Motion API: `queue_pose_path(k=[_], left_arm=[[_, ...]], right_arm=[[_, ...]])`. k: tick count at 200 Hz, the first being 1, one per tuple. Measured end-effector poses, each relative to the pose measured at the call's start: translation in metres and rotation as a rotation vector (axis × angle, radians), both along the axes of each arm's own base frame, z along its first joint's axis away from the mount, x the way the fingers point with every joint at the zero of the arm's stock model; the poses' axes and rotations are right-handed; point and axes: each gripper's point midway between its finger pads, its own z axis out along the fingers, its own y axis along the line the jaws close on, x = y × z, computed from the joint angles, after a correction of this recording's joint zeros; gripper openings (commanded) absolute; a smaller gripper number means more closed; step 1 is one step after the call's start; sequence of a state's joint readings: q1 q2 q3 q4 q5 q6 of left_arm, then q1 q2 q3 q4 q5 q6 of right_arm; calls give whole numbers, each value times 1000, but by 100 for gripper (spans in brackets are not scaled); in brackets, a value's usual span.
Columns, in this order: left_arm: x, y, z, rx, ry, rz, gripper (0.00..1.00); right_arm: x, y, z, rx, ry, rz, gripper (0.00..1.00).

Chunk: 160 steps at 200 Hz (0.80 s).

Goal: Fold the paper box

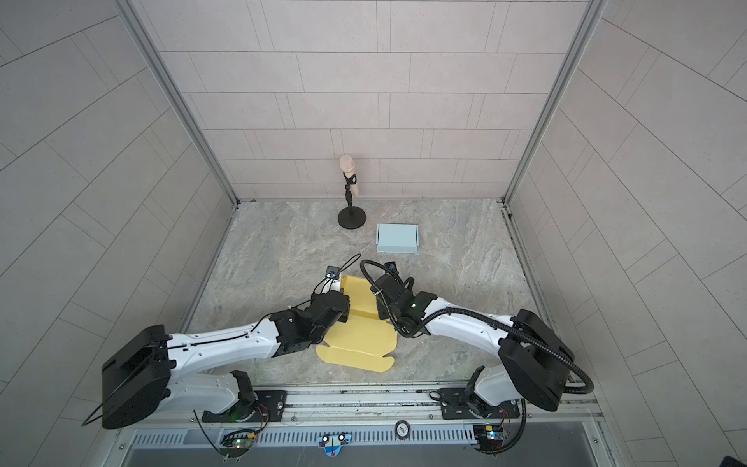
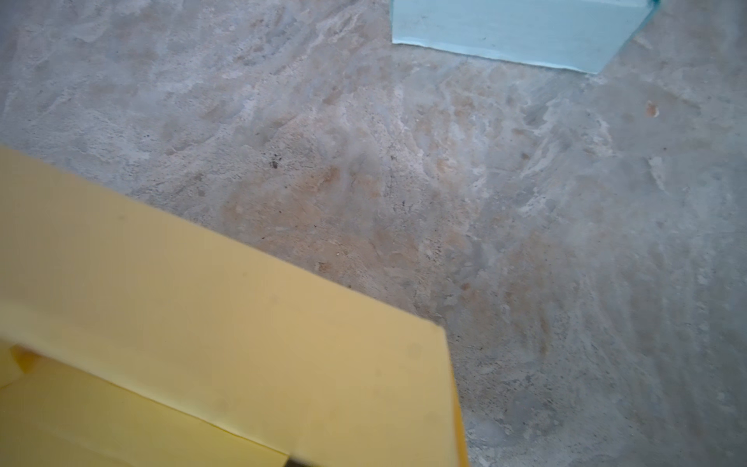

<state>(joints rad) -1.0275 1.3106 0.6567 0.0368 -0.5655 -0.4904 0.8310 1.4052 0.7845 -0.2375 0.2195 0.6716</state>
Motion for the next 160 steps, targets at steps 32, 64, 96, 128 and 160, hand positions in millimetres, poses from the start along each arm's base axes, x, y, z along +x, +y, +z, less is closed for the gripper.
queue_pose_path(k=[32, 64, 96, 128, 160], left_arm=[[-6, -6, 1, -2, -9, -1, 8], [-11, -10, 3, -20, -16, 1, 8], [-12, -12, 5, -39, -26, 12, 8], [-11, -14, 3, -41, -27, 14, 8], [-12, -17, 3, -49, -27, 6, 9]], right_arm=[[1, -10, -2, -25, -25, -47, 23], [3, -14, 0, -7, -52, -93, 10], [7, -16, 4, 8, -78, -136, 8], [5, -19, 1, -23, -80, -150, 19], [4, -22, -3, -56, -80, -161, 20]])
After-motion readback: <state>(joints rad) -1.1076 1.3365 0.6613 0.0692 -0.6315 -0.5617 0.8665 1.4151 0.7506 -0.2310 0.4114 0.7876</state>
